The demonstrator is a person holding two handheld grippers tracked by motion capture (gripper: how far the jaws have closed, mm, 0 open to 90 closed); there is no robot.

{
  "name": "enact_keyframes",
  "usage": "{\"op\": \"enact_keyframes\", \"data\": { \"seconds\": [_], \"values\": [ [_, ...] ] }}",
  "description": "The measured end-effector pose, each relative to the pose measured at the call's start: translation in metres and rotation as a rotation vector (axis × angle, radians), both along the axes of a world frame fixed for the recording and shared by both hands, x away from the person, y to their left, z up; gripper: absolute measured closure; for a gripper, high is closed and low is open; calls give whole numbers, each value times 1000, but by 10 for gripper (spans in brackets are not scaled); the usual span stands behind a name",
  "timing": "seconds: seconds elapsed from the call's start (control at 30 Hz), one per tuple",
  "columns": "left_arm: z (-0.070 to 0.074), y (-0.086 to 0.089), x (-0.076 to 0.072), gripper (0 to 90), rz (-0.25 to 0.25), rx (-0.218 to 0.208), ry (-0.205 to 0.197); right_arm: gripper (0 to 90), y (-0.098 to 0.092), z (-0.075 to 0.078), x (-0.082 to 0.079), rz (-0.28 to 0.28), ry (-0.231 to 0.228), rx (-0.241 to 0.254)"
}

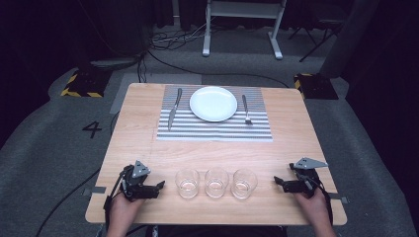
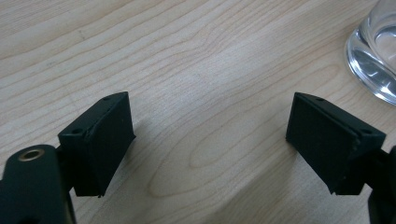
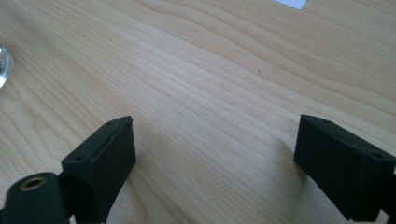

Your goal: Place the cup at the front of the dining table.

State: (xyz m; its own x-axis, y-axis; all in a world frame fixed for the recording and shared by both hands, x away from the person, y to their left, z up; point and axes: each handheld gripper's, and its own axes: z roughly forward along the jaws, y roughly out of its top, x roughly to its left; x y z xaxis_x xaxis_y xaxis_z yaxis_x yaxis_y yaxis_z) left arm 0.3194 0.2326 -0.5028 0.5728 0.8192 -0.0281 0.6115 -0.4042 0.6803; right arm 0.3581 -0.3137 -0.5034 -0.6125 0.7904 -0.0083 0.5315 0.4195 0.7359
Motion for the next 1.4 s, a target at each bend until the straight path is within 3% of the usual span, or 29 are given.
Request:
{"op": "enact_keyframes", "data": {
  "seconds": [0.33,0.43,0.47,0.57,0.63,0.8,0.83,0.87,0.97,1.07,1.23,1.4],
  "values": [
    [0,0,0,149,-11,0,-1,127,0,0,0,1,-1,-1],
    [1,-1,-2,153,-16,7,-22,127,0,0,0,2,-2,-1],
    [6,-2,-6,156,-37,-10,-59,127,0,0,0,-1,1,0],
    [12,-5,-11,157,-59,-39,-91,127,0,0,0,-1,1,1],
    [19,-8,-17,158,-115,-66,-105,127,0,0,0,1,-1,-1],
    [25,-12,-27,161,-142,-106,-116,127,0,0,0,0,-2,-2],
    [28,-13,-31,161,-156,-148,-118,128,0,0,0,0,-3,-2],
    [29,-14,-34,162,-163,-159,-119,128,0,0,0,-1,-3,-2],
    [32,-17,-40,164,-176,-159,-145,128,0,0,0,0,-2,-2],
    [37,-20,-51,164,-210,-207,-205,128,0,0,0,-1,-3,-2],
    [41,-22,-55,159,-241,-251,-264,128,0,0,0,-1,-3,-2],
    [39,-29,-52,151,-284,-311,-284,129,0,0,0,-2,-1,-1]
  ]
}}
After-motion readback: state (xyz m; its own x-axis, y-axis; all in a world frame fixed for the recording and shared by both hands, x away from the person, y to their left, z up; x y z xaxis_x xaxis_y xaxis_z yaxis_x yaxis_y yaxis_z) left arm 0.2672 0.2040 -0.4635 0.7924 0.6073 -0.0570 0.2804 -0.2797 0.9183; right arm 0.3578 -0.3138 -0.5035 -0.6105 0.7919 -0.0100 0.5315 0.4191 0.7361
